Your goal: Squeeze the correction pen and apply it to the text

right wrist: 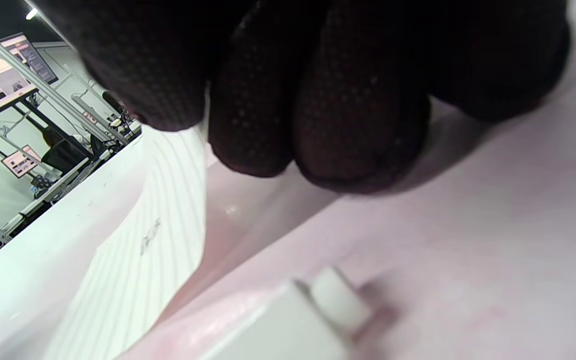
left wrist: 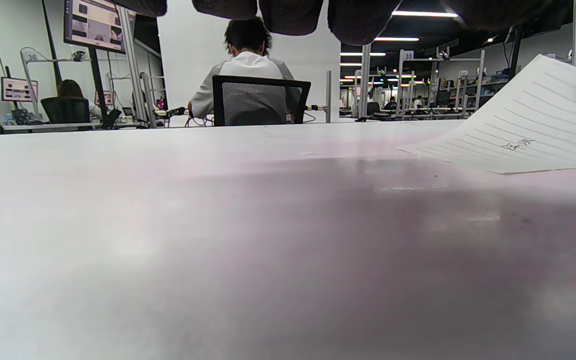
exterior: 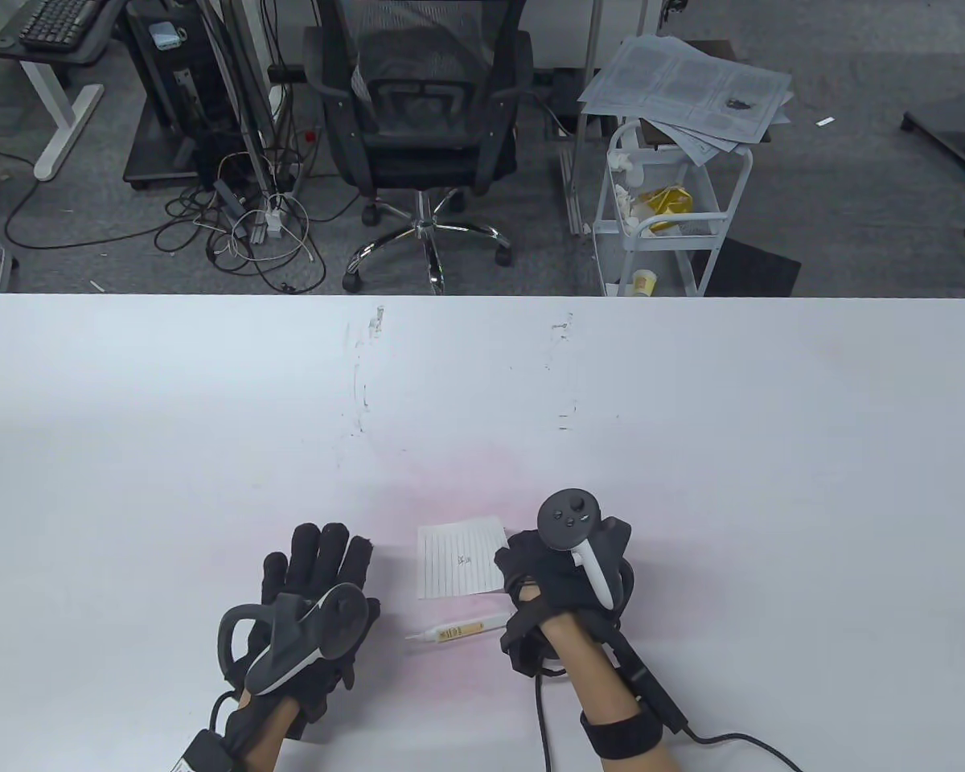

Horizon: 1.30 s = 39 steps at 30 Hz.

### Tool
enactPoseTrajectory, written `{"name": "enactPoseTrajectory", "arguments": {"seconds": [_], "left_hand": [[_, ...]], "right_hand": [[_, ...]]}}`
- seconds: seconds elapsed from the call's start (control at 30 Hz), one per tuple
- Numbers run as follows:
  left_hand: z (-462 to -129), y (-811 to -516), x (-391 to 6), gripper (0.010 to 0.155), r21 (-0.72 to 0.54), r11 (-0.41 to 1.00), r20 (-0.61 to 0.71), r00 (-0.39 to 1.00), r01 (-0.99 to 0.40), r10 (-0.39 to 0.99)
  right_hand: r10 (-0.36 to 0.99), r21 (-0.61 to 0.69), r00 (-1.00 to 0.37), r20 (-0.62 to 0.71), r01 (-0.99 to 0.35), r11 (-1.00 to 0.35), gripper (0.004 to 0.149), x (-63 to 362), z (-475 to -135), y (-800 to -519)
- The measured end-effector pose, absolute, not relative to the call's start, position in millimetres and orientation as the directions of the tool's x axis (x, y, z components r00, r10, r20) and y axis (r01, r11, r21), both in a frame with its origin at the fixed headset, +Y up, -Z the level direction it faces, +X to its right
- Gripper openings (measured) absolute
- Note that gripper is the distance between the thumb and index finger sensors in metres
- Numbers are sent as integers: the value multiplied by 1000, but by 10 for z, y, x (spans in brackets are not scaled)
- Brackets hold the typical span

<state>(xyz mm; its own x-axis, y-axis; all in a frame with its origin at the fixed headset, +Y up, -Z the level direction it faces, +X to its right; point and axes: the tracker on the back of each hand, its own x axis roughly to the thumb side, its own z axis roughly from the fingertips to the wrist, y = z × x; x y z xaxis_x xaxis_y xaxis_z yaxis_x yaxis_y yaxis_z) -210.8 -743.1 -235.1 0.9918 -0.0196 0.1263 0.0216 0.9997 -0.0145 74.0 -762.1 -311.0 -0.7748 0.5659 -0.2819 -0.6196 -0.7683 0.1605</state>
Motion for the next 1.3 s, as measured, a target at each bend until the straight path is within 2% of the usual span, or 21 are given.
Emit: {"name": "enactPoseTrajectory", "arguments": {"seconds": [0.2,0.5,0.63,0.7,0.8,1.0,1.13,1.3], "left_hand": [[-2350,-7430,-2108,72,-18,1000,124,992,21,-19],[-2350,-7429,-2102,72,-18,1000,125,992,22,-19],[-2349,-7424,-2096,72,-13,1000,128,992,19,-17],[-2347,-7417,-2088,72,-6,1000,131,991,17,-17],[-2346,-7416,-2075,72,-2,1000,136,991,17,-17],[-2358,-7432,-2053,72,-5,1000,137,990,21,-20],[-2358,-7457,-2006,72,-12,999,144,989,33,-31],[-2324,-7438,-1961,72,8,999,161,986,31,-32]], "right_hand": [[524,163,-813,-255,-570,-805,48,751,-3080,-7580],[295,113,-942,-159,-314,-943,67,732,-2977,-7402],[280,-26,-955,-99,-279,-960,71,763,-2869,-7248],[267,-95,-963,-29,-263,-960,73,796,-2803,-7186],[176,-176,-984,40,-180,-968,75,890,-2688,-7128],[48,-271,-996,81,-68,-960,77,1093,-2510,-7210],[-40,-240,-992,121,10,-971,79,1160,-2463,-7298],[-10,-213,-993,119,-15,-977,79,1190,-2484,-7339]]}}
